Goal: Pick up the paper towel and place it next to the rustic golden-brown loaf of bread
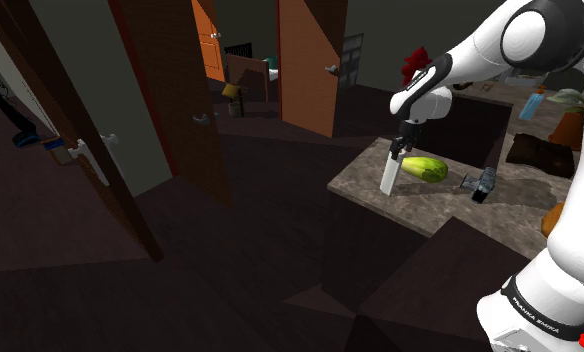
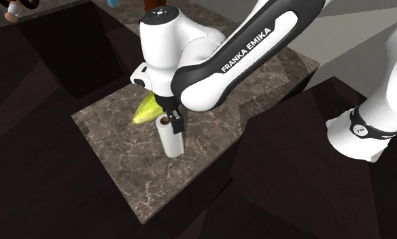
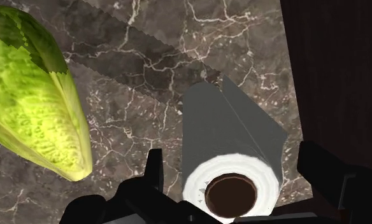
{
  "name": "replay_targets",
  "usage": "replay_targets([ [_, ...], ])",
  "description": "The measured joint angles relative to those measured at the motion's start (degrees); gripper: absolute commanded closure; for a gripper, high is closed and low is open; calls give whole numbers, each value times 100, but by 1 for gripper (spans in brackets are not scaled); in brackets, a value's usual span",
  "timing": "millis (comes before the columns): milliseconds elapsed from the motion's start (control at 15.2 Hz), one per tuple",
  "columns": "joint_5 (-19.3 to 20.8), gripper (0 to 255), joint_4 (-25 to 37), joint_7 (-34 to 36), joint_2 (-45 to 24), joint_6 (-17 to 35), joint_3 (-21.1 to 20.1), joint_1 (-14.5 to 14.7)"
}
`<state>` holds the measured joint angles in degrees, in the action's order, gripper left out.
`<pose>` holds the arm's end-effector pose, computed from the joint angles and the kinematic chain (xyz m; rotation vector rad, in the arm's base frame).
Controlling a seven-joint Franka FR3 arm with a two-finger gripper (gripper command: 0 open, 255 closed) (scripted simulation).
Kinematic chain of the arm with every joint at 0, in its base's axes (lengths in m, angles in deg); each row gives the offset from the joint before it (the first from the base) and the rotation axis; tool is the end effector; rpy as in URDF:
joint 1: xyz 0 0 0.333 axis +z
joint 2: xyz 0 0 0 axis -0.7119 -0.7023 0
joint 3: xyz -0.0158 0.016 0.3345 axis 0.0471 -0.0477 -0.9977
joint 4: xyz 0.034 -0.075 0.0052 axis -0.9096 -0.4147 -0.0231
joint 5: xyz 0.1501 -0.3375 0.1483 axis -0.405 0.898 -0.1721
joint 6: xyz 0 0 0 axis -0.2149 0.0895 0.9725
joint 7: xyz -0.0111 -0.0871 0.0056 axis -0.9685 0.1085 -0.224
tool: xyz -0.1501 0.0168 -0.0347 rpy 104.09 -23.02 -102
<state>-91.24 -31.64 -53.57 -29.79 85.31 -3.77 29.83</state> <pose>0.5329 -0.3267 0.2053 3.0852 -0.0981 0.0583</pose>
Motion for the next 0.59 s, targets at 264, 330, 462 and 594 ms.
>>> replay_targets([
  [264,-84,0,39,-58,-216,171,-59,-55],
  [330,-88,0,40,-60,-226,180,-62,-57],
  [462,-90,0,37,-63,-229,188,-64,-59],
  [594,-91,0,36,-63,-229,190,-64,-59],
])
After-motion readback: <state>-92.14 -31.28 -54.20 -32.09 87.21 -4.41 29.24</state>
